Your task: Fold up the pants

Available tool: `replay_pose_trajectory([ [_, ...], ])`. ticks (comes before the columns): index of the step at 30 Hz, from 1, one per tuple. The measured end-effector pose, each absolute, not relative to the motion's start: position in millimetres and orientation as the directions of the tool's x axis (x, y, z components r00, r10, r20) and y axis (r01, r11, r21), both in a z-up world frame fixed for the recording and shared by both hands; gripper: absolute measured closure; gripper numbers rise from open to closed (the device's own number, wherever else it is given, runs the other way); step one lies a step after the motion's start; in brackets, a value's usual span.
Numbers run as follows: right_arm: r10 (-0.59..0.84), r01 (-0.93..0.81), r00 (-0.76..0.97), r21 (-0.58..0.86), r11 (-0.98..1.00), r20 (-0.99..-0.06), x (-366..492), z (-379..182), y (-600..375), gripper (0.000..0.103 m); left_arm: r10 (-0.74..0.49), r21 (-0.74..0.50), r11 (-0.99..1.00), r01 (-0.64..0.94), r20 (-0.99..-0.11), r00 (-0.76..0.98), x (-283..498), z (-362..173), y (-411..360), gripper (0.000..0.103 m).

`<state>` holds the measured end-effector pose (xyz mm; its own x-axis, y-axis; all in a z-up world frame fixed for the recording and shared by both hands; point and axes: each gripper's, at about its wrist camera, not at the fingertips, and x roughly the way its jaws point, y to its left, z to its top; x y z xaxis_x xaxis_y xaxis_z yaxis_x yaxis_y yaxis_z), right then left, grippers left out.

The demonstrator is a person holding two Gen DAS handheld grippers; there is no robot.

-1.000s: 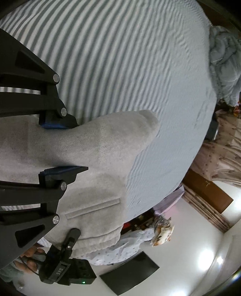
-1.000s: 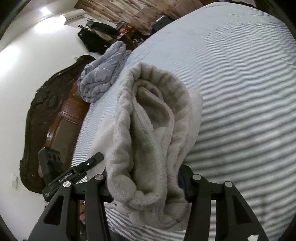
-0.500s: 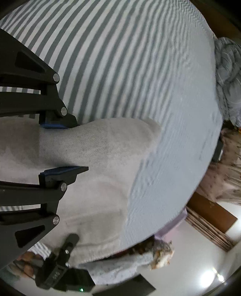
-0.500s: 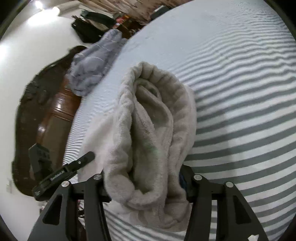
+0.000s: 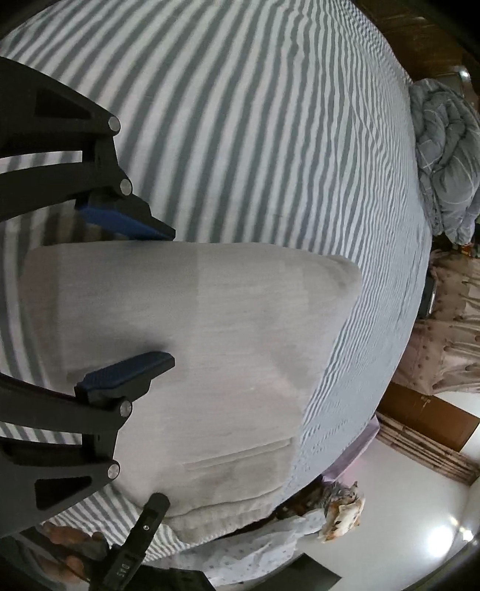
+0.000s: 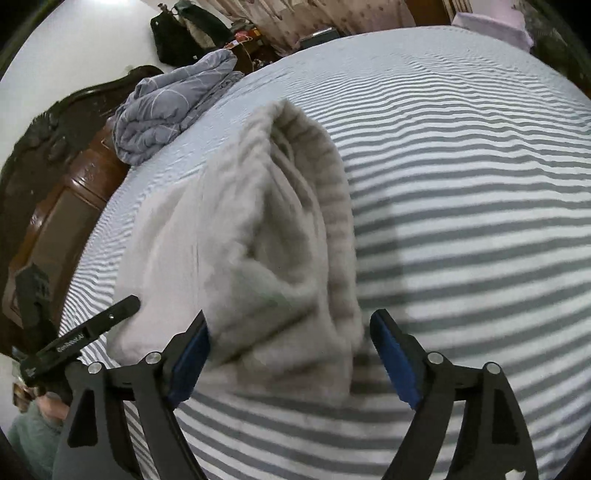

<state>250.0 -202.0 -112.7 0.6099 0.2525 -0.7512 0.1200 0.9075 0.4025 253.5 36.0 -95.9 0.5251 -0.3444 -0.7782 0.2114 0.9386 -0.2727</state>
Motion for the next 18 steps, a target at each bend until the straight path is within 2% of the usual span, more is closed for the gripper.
replay_pose_trajectory([
  [7,0.207,0.133,0.588,0.346,0.929,-0.782,253,-122,-197,0.02,-0.301,-0.246,0.953,0.175,-0.785,0.541,249,-104,39,0.028],
  [12,0.155,0.157,0.585,0.3,0.941,-0.796,253,-102,-188,0.019,-0.211,-0.156,0.977,0.146,-0.807,0.552,242,-86,29,0.028],
  [18,0.111,0.125,0.647,0.249,0.96,-0.754,228,-54,-166,0.018,-0.151,-0.081,0.986,0.144,-0.798,0.584,209,-54,27,0.028],
])
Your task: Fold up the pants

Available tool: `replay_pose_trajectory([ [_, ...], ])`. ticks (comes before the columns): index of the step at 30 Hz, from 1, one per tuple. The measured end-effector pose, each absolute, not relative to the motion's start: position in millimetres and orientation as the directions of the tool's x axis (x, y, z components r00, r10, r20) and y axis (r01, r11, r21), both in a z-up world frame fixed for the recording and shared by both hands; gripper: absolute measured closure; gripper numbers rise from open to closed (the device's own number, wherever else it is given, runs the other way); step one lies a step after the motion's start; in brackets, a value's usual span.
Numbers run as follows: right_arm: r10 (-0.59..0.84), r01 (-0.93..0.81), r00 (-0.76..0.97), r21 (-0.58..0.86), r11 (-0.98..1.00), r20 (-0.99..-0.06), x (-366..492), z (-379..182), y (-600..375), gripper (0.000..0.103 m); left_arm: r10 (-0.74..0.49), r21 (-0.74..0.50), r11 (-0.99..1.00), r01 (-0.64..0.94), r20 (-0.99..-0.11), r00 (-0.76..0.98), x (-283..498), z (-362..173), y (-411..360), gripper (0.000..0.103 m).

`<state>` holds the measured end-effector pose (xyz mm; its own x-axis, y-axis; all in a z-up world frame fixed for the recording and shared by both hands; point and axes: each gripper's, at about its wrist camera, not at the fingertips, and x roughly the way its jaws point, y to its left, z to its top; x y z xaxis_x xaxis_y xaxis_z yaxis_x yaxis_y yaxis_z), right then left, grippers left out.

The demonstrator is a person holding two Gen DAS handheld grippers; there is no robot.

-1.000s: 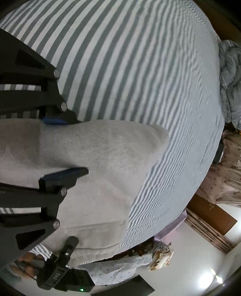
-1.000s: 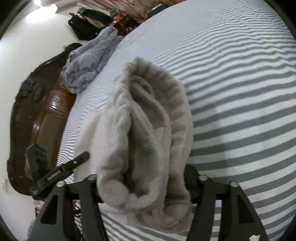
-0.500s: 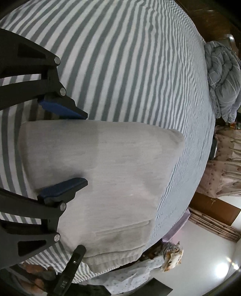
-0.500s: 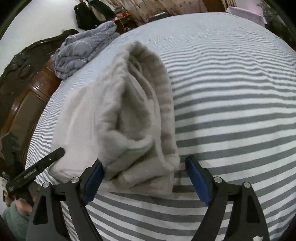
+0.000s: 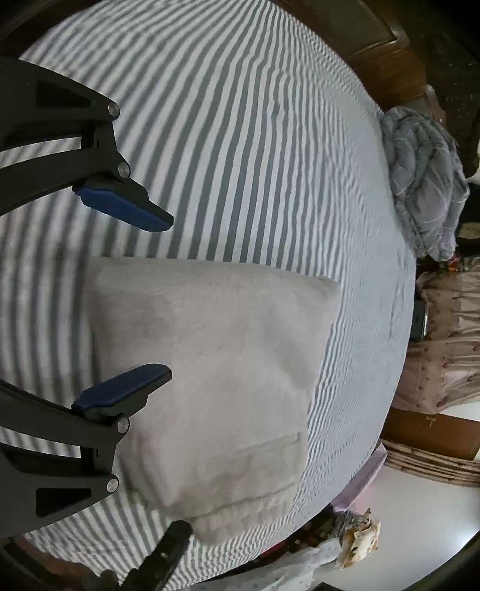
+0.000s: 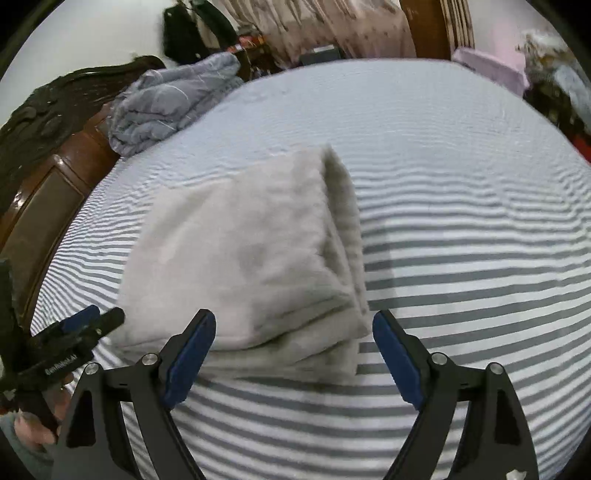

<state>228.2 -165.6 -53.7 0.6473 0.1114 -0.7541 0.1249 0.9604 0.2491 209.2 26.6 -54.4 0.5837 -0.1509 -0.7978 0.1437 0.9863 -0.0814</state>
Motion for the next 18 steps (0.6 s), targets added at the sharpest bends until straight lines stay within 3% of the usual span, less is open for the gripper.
replay_pose_trajectory([
  [8,0.0,0.138,0.719,0.143,0.98,-0.695,173,-4,-123,0.007,-0.167,-0.1,0.985,0.141,-0.76,0.628,142,-13,37,0.017],
  [18,-0.098,0.132,0.732,-0.001,0.991,-0.674,109,10,-84,0.001,-0.063,-0.044,0.998,0.045,-0.737,0.672,69,9,60,0.006],
])
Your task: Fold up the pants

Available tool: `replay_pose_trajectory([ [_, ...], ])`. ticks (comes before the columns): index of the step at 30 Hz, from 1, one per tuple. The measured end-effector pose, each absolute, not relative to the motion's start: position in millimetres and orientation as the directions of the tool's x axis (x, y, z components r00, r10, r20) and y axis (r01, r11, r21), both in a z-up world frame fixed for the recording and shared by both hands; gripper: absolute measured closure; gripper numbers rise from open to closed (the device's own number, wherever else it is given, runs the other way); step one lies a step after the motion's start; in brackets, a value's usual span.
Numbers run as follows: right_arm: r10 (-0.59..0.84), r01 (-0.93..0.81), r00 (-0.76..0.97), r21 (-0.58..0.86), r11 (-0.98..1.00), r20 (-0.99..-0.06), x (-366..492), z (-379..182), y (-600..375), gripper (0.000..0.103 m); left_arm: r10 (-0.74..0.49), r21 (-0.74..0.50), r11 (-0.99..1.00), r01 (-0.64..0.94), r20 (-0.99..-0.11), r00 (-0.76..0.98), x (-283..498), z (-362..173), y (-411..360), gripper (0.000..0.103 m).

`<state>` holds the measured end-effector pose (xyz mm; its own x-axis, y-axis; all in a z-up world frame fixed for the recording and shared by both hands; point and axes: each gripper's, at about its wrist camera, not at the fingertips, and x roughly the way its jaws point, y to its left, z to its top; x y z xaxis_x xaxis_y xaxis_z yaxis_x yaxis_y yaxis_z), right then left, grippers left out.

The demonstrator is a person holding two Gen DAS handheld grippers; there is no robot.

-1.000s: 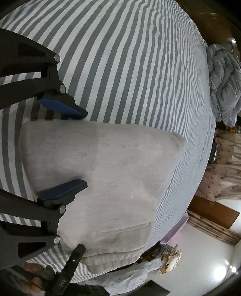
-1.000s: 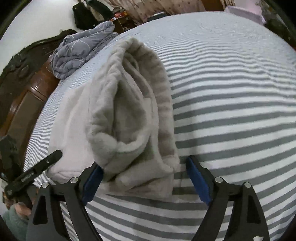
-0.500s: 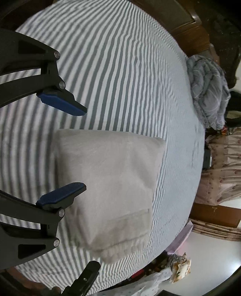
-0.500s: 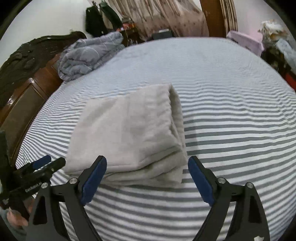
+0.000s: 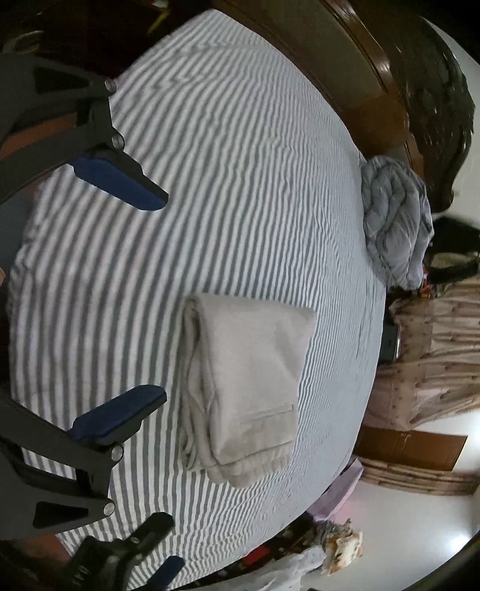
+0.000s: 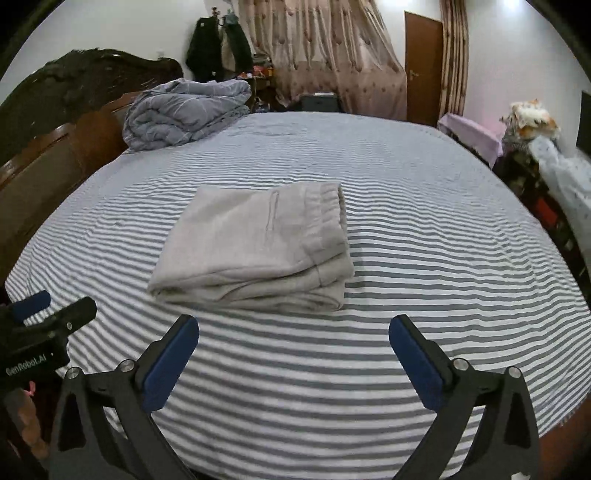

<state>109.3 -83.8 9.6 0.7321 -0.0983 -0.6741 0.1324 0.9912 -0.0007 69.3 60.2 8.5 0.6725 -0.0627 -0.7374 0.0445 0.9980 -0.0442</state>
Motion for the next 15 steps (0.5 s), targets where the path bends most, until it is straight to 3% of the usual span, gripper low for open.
replay_pose_trajectory([
  [15,-0.093,0.119,0.743,-0.006,0.993,-0.663,73,18,-71,0.001,-0.068,-0.045,0.998,0.053,-0.74,0.669,35,13,69,0.005],
])
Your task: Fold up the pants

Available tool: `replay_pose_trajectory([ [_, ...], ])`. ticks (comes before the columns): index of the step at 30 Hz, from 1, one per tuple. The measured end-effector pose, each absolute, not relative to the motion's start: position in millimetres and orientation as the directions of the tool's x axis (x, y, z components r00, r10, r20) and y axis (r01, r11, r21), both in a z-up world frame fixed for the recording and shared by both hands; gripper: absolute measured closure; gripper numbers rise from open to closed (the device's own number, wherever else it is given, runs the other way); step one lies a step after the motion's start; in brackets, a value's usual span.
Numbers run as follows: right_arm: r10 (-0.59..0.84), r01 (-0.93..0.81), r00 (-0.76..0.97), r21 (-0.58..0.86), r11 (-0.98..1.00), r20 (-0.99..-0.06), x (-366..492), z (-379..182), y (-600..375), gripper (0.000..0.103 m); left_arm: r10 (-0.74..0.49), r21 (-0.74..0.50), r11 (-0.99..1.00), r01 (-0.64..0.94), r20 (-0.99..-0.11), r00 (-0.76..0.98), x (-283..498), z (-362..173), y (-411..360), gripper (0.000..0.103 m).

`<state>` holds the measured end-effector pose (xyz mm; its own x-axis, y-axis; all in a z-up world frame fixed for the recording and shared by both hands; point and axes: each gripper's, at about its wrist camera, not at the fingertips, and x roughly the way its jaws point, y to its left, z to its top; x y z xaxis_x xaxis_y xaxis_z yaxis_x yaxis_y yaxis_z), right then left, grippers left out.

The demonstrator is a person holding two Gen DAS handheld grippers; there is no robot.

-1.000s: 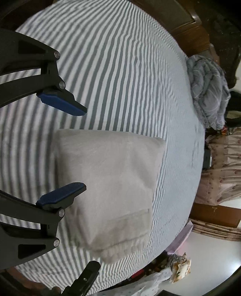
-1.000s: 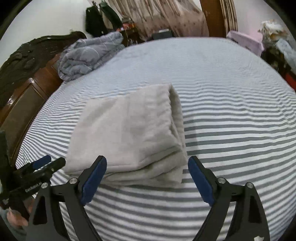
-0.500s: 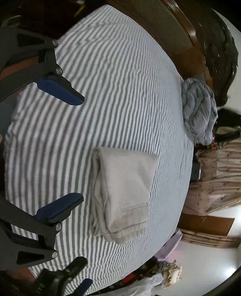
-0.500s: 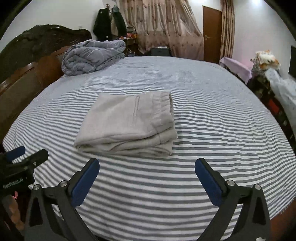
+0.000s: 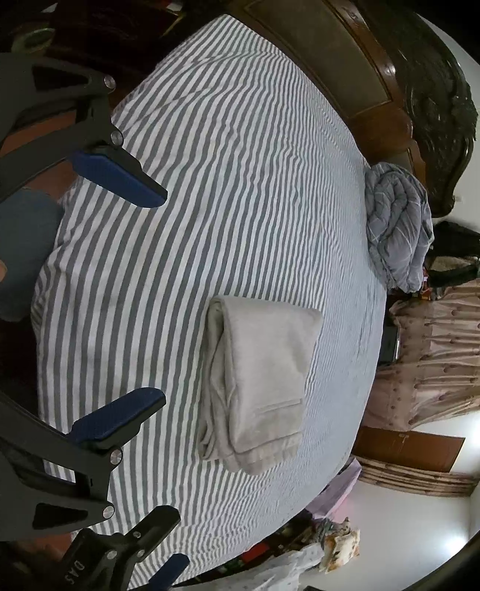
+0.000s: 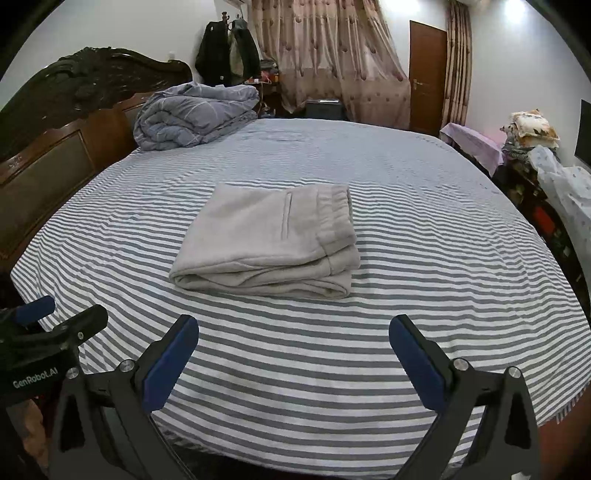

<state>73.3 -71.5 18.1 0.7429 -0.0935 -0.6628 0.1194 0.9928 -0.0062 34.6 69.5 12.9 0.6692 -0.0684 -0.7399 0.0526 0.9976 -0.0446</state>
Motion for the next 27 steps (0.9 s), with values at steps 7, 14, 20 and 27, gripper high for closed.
replay_pose_trajectory([
  [7,-0.108,0.134,0.737,-0.012,0.991,-0.667,67.9,15.9,-73.1,0.001,-0.07,-0.051,0.998,0.049,-0.735,0.675,29.2,12.8,66.4,0.005],
  [14,-0.111,0.126,0.736,-0.026,0.992,-0.667,65.6,14.4,-69.5,0.001,-0.072,-0.052,0.997,0.05,-0.734,0.675,26.9,12.4,69.7,0.005],
  [20,-0.111,0.123,0.733,-0.03,0.992,-0.671,64.7,12.1,-67.3,0.001,-0.072,-0.048,0.997,0.055,-0.741,0.668,25.5,12.0,71.3,0.005],
  [27,-0.112,0.118,0.726,-0.038,0.992,-0.678,64.0,9.7,-66.3,0.001,-0.072,-0.046,0.997,0.057,-0.742,0.667,24.4,10.4,69.9,0.005],
])
